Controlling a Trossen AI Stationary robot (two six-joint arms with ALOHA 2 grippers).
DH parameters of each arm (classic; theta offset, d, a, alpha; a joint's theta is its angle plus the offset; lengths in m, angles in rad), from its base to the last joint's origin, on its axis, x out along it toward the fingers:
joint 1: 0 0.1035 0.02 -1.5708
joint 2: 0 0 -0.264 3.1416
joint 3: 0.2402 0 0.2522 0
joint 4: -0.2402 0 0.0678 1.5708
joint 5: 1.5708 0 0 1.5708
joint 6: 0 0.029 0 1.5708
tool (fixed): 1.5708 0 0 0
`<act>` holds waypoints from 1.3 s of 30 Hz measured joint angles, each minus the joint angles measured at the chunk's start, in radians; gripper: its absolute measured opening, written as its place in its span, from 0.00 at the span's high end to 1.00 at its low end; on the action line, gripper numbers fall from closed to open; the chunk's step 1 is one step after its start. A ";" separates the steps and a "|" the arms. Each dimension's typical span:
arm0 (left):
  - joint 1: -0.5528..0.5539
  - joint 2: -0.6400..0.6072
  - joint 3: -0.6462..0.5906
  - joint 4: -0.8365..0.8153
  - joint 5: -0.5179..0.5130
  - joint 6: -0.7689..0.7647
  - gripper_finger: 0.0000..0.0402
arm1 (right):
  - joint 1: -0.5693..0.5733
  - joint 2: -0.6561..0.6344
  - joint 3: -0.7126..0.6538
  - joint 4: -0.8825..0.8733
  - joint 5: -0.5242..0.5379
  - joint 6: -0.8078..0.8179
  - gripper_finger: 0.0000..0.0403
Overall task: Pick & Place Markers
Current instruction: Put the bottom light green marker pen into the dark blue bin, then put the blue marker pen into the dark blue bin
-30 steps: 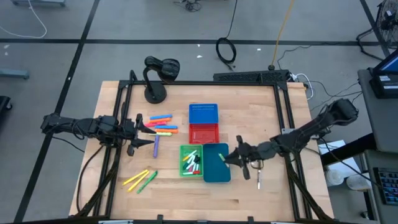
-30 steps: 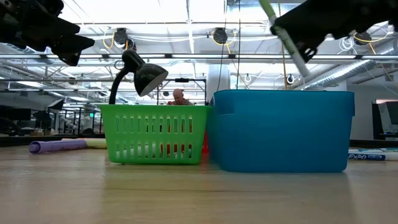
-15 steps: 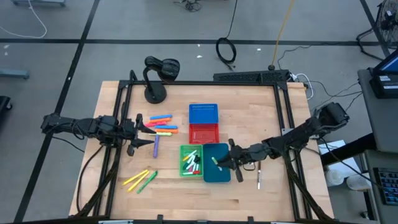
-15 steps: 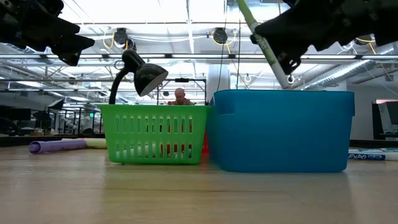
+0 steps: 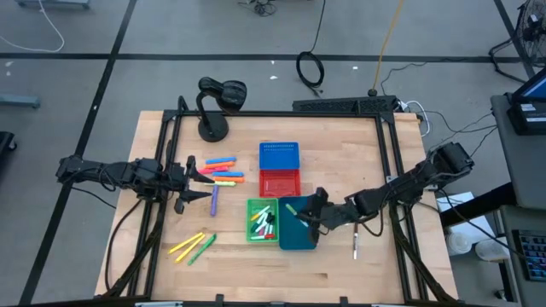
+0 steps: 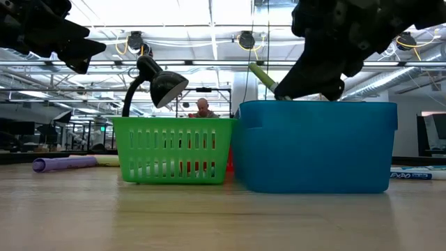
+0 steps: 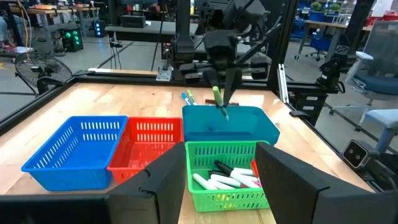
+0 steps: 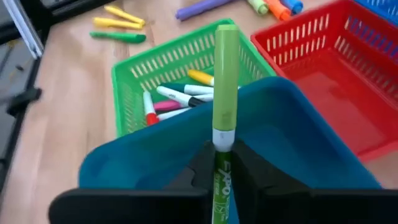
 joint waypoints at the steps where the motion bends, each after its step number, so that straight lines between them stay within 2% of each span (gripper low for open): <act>1: 0.000 0.000 0.000 0.000 0.000 0.000 0.51 | -0.002 0.000 0.000 0.002 -0.002 0.014 0.94; 6: 0.000 0.000 0.000 -0.001 0.000 0.000 0.51 | -0.001 0.000 0.000 0.010 -0.012 0.024 0.87; 12: 0.000 0.000 0.000 0.000 0.000 0.000 0.51 | 0.000 0.000 0.000 0.009 -0.132 0.020 0.83; 14: 0.000 0.000 0.000 -0.001 0.000 0.000 0.51 | 0.003 0.000 0.000 0.009 -0.134 0.004 0.82; 18: 0.000 0.000 0.000 -0.001 0.000 0.000 0.51 | 0.007 0.000 0.000 0.021 -0.134 -0.061 0.81; 21: 0.000 0.000 0.000 -0.001 0.000 0.000 0.51 | 0.018 -0.002 0.000 0.093 -0.136 -0.138 0.79; 25: 0.000 0.000 0.000 -0.001 0.000 0.000 0.51 | 0.040 -0.038 0.000 0.158 -0.239 -0.222 0.77; 27: 0.000 0.000 0.000 -0.001 0.000 0.000 0.51 | 0.050 -0.079 0.000 0.107 -0.265 -0.220 0.75; 31: 0.000 0.000 0.000 -0.001 0.000 0.000 0.51 | 0.071 -0.190 0.000 -0.116 -0.255 -0.207 0.71; 35: 0.000 0.000 0.000 -0.002 0.000 0.000 0.51 | 0.103 -0.270 0.000 -0.364 -0.169 -0.145 0.66; 39: 0.000 0.000 0.000 -0.002 0.000 0.000 0.51 | 0.136 -0.287 -0.001 -0.555 -0.068 -0.133 0.61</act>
